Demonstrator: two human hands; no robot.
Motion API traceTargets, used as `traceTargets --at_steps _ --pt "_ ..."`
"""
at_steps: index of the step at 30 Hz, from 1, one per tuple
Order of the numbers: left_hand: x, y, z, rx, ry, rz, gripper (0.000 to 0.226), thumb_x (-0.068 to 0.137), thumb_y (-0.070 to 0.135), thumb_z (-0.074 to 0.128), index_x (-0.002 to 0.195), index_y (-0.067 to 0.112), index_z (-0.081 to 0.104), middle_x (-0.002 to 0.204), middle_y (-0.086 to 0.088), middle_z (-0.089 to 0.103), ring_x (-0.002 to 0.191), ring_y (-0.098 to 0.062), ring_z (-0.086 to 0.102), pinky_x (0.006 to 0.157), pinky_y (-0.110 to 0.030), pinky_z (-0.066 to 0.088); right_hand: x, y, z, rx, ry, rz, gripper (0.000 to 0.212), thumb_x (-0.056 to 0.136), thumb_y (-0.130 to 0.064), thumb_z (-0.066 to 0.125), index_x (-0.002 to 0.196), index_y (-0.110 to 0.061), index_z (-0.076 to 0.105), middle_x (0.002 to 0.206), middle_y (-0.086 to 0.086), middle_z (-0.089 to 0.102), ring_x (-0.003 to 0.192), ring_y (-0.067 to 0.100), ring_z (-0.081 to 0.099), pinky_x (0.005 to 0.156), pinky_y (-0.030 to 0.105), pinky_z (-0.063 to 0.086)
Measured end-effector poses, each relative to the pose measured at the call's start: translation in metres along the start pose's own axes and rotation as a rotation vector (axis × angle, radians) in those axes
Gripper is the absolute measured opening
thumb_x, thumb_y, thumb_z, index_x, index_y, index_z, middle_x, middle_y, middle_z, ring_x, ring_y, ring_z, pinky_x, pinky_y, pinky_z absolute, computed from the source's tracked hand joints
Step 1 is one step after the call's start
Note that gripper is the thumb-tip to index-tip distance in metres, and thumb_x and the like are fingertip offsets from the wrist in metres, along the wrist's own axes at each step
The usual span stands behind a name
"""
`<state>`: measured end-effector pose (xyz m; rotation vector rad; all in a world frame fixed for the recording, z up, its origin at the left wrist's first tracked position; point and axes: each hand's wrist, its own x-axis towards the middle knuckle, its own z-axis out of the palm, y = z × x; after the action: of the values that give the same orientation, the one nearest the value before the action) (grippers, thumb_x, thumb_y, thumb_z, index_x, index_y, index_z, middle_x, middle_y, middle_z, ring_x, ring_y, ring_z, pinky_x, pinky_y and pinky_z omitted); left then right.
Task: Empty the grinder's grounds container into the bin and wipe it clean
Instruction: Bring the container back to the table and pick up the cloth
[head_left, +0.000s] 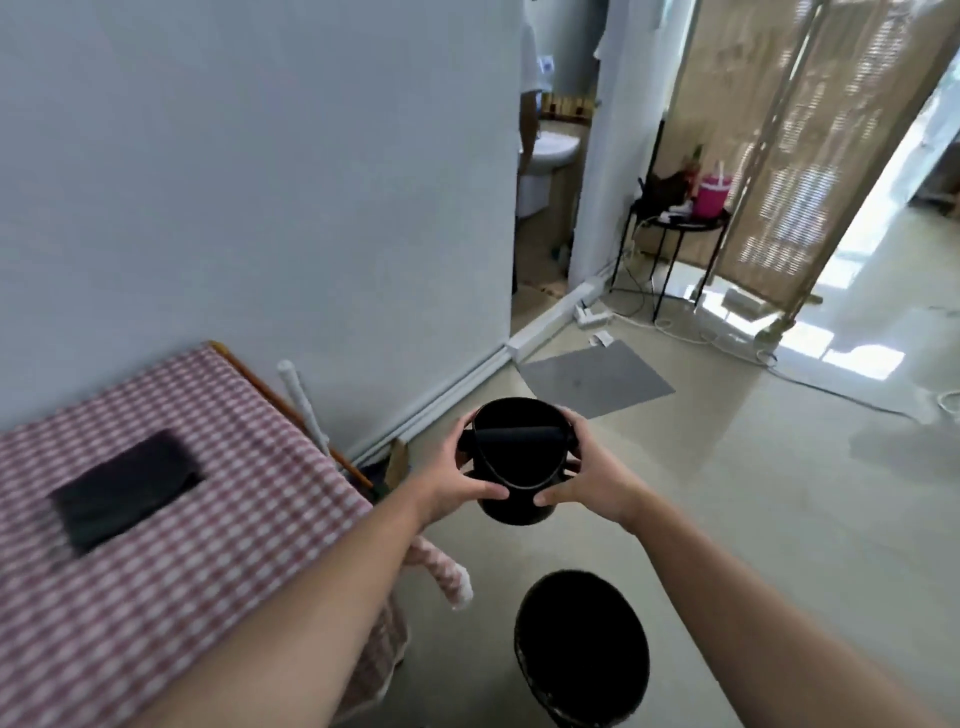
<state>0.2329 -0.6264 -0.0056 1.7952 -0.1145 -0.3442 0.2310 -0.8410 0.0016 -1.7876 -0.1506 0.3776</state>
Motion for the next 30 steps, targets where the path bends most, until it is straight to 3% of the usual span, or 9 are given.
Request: traceTargets --at_steps 3,6,10,13,15,18,20,23,30 --pt "-0.039 0.001 -0.055 0.038 0.183 0.077 0.111 0.052 -0.001 0.091 0.145 0.021 0.034 0.136 -0.01 0.053 0.128 -0.023 0.052 0.109 -0.042 0.041 0.017 -0.039 0.051 -0.052 -0.097 -0.11 0.107 0.056 0.016 0.078 0.139 -0.023 0.024 0.135 0.004 0.044 0.122 0.019 0.047 0.089 0.025 0.048" --pt "-0.087 -0.002 -0.11 0.062 0.308 0.078 0.11 0.06 -0.001 0.089 0.15 0.026 0.03 0.134 0.002 0.051 0.128 -0.017 0.05 0.103 -0.025 0.044 0.037 -0.069 0.111 -0.074 -0.217 -0.171 0.106 0.057 0.012 0.08 0.139 -0.025 0.025 0.133 0.0 0.045 0.121 0.016 0.048 0.086 0.022 0.05" --pt "-0.19 -0.035 -0.219 0.042 0.568 0.046 0.109 0.064 0.006 0.09 0.15 0.033 0.028 0.14 0.007 0.042 0.13 -0.012 0.041 0.106 -0.029 0.041 0.067 -0.113 0.26 -0.177 -0.491 -0.305 0.108 0.058 0.009 0.082 0.14 -0.025 0.021 0.134 0.001 0.041 0.122 0.016 0.045 0.082 0.017 0.05" --pt "-0.205 -0.044 -0.235 0.101 0.582 -0.001 0.107 0.064 0.01 0.09 0.146 0.041 0.029 0.14 0.011 0.043 0.132 -0.013 0.04 0.108 -0.032 0.041 0.074 -0.119 0.286 -0.159 -0.484 -0.285 0.108 0.056 0.005 0.084 0.136 -0.029 0.022 0.134 0.0 0.041 0.123 0.017 0.045 0.085 0.019 0.049" --pt "-0.221 -0.054 -0.252 0.132 0.612 -0.035 0.111 0.063 0.013 0.091 0.15 0.037 0.027 0.146 0.003 0.044 0.134 -0.018 0.042 0.107 -0.039 0.043 0.079 -0.115 0.312 -0.205 -0.491 -0.274 0.109 0.053 -0.001 0.087 0.135 -0.034 0.022 0.133 0.0 0.043 0.122 0.019 0.046 0.092 0.03 0.049" --pt "-0.274 -0.086 -0.325 0.051 0.696 -0.092 0.107 0.064 0.007 0.09 0.147 0.037 0.031 0.143 0.003 0.046 0.131 -0.018 0.046 0.096 -0.028 0.051 0.094 -0.128 0.411 -0.28 -0.567 -0.304 0.113 0.047 -0.014 0.09 0.136 -0.034 0.024 0.13 -0.001 0.046 0.121 0.021 0.048 0.095 0.045 0.049" --pt "-0.3 -0.102 -0.36 0.06 0.731 -0.14 0.106 0.063 0.006 0.09 0.148 0.035 0.032 0.146 0.002 0.045 0.13 -0.016 0.047 0.098 -0.031 0.051 0.099 -0.134 0.461 -0.289 -0.58 -0.301 0.115 0.046 -0.017 0.091 0.137 -0.033 0.024 0.128 -0.001 0.048 0.12 0.022 0.048 0.095 0.048 0.049" --pt "-0.33 -0.122 -0.402 0.1 0.75 -0.182 0.11 0.064 0.009 0.089 0.151 0.035 0.028 0.149 0.002 0.043 0.135 -0.018 0.042 0.106 -0.038 0.045 0.109 -0.137 0.523 -0.302 -0.609 -0.268 0.113 0.048 -0.017 0.091 0.138 -0.035 0.025 0.123 -0.008 0.052 0.119 0.018 0.05 0.091 0.039 0.052" --pt "-0.366 -0.159 -0.454 0.063 0.801 -0.309 0.116 0.066 0.008 0.088 0.151 0.046 0.019 0.157 0.002 0.032 0.135 -0.025 0.044 0.098 -0.036 0.051 0.122 -0.139 0.608 -0.378 -0.689 -0.227 0.108 0.06 -0.01 0.087 0.142 -0.03 0.019 0.125 -0.009 0.045 0.12 0.018 0.048 0.094 0.037 0.049"
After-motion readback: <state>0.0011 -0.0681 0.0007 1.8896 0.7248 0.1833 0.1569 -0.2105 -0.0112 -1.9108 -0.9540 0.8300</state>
